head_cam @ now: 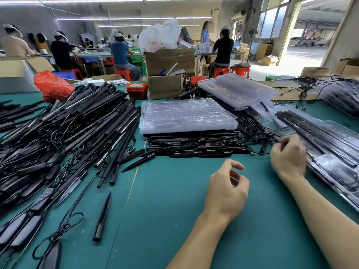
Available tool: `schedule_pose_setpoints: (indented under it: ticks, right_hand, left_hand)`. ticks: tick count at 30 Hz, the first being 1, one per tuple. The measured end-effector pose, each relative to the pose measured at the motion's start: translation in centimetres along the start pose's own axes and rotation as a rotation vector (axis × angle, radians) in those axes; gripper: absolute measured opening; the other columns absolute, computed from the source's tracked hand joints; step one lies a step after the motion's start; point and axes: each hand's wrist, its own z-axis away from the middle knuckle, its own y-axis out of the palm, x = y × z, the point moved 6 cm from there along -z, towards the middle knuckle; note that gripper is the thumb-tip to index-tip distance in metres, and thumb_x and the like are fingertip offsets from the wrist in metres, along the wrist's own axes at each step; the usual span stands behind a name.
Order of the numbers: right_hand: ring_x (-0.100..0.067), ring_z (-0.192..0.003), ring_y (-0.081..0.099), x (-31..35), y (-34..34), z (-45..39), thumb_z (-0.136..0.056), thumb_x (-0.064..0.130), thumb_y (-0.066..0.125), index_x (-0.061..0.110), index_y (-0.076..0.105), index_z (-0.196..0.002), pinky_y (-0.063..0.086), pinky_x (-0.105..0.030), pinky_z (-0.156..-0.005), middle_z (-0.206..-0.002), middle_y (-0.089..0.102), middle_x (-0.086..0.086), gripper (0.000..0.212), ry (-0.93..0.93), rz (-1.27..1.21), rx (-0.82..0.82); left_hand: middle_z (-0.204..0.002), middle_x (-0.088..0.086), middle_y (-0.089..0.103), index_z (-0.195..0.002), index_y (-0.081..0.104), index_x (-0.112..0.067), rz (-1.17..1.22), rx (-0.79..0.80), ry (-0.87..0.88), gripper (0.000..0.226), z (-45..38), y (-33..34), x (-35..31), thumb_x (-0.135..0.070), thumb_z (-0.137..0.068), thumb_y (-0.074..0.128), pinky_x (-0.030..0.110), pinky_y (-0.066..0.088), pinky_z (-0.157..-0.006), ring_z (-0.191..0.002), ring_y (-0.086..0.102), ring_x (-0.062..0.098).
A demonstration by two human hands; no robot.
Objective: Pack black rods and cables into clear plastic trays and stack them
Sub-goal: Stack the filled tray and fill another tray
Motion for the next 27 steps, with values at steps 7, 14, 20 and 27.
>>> schedule_pose_setpoints:
  ticks: [7,14,20,27]
  right_hand:
    - [-0.03,-0.106,0.039,1.1,0.4,0.3,-0.088,0.017,0.065,0.0,0.07,-0.087,0.028,-0.043,-0.089,-0.106,0.055,-0.016,0.018,-0.234,0.322,-0.016]
    - [-0.033,-0.101,0.051,1.2,0.3,0.1,-0.092,0.028,0.061,0.005,0.068,-0.082,0.027,-0.043,-0.088,-0.1,0.065,-0.019,0.026,-0.142,0.327,-0.01]
    - [-0.036,-0.106,0.045,1.4,-1.2,0.2,-0.088,0.025,0.068,0.009,0.058,-0.073,0.034,-0.046,-0.091,-0.101,0.056,-0.02,0.024,-0.017,0.144,-0.164]
    - [-0.023,-0.07,0.043,2.6,0.6,0.3,-0.092,0.041,0.059,0.012,0.069,-0.091,0.036,-0.047,-0.097,-0.058,0.047,-0.001,0.031,0.112,0.291,0.036]
  left_hand:
    - [-0.075,-0.014,0.065,-0.085,0.061,-0.032,-0.234,-0.191,-0.052,0.014,-2.8,-8.1,0.5,-0.037,-0.073,0.056,0.035,0.057,-0.069,-0.069,0.062,0.007]
    - [-0.1,-0.008,0.066,-0.097,0.064,-0.03,-0.588,-0.372,-0.242,0.011,-4.1,-18.8,4.1,-0.032,-0.086,0.063,0.043,0.05,-0.094,-0.103,0.06,0.023]
    - [-0.133,0.003,0.056,-0.126,0.059,-0.023,-0.798,-0.305,-0.25,0.035,-4.8,-20.8,4.8,-0.035,-0.093,0.058,0.043,0.037,-0.106,-0.13,0.04,0.026]
    - [-0.139,0.002,0.054,-0.135,0.054,-0.019,-0.927,-0.224,-0.197,0.045,-6.6,-20.1,4.3,-0.035,-0.093,0.056,0.043,0.035,-0.107,-0.136,0.038,0.024]
